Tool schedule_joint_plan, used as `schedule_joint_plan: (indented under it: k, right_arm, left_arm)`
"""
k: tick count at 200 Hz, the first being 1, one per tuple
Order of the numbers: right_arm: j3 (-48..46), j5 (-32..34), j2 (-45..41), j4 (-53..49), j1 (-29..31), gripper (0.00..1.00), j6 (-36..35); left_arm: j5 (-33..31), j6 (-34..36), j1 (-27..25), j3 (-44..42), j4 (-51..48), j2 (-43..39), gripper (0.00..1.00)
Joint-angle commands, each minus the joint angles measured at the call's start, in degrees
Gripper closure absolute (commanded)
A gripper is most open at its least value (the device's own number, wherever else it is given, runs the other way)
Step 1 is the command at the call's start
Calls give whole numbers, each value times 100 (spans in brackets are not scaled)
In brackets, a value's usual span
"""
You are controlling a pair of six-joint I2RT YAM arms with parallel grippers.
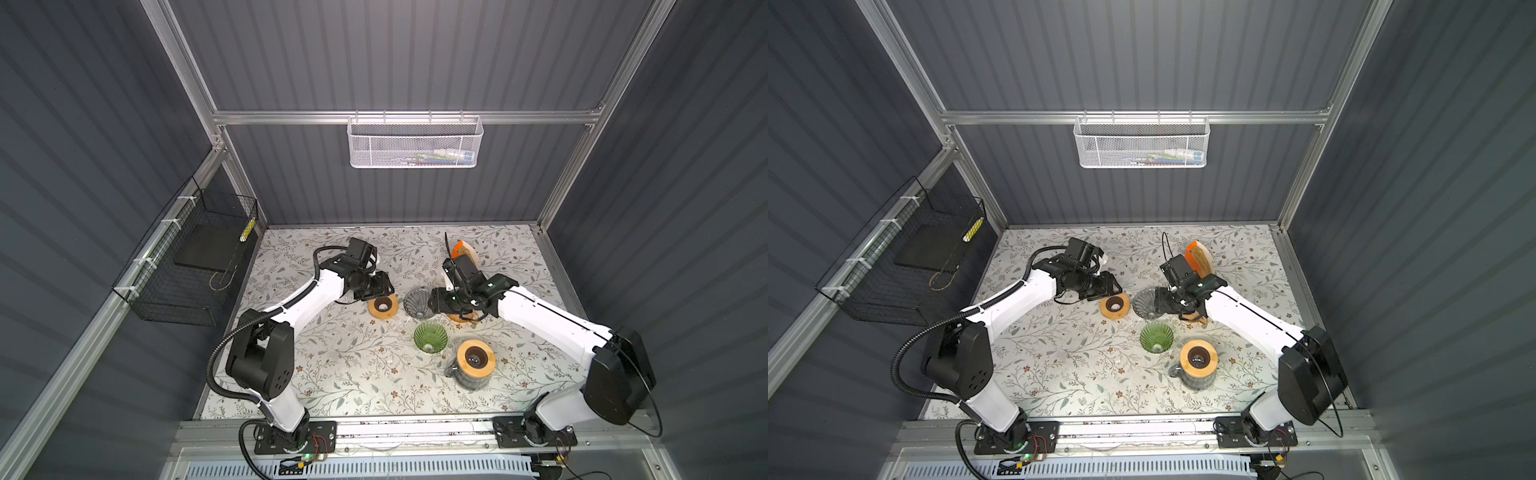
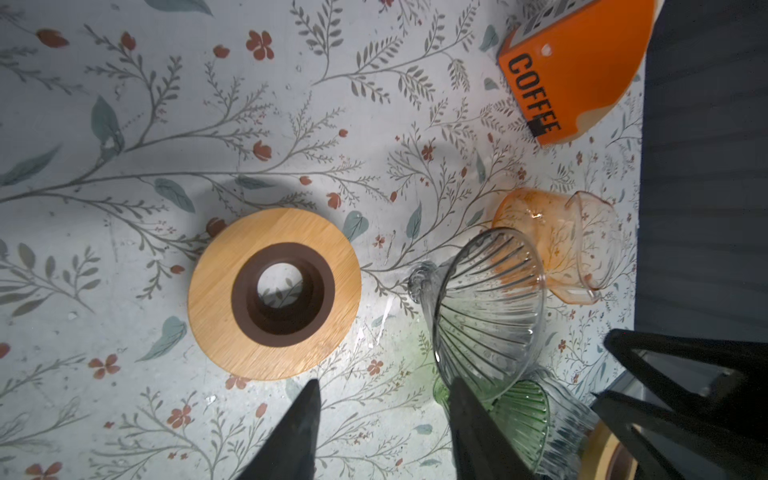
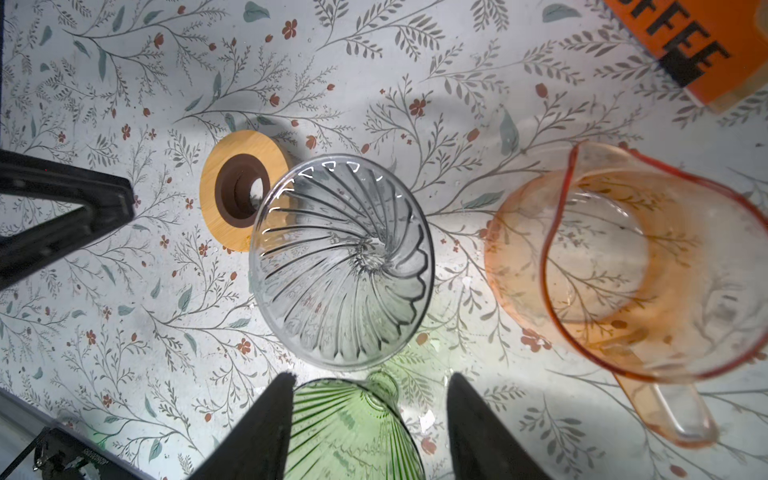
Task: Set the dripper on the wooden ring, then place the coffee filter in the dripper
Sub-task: 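Reach the right gripper to the rim of the clear ribbed dripper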
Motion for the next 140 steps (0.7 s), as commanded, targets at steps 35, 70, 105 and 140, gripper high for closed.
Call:
schedule_joint_plan:
  k: [35,70,105,140]
  right_arm:
    - [49,9,364,177,-94,48,202]
    - [23,-2,457,222,-113,48,227]
    - [35,-61,593,261,-131,53,221]
    - [14,-63,646,294,-191,53,258]
  left_arm:
    - [319,-5,54,-132,147,-143,49]
    - [292,28,72,-159,128,-144,49]
    - [262,10,81,-196,114,-177,49]
    - [231,38,81,-155,86,-179,49]
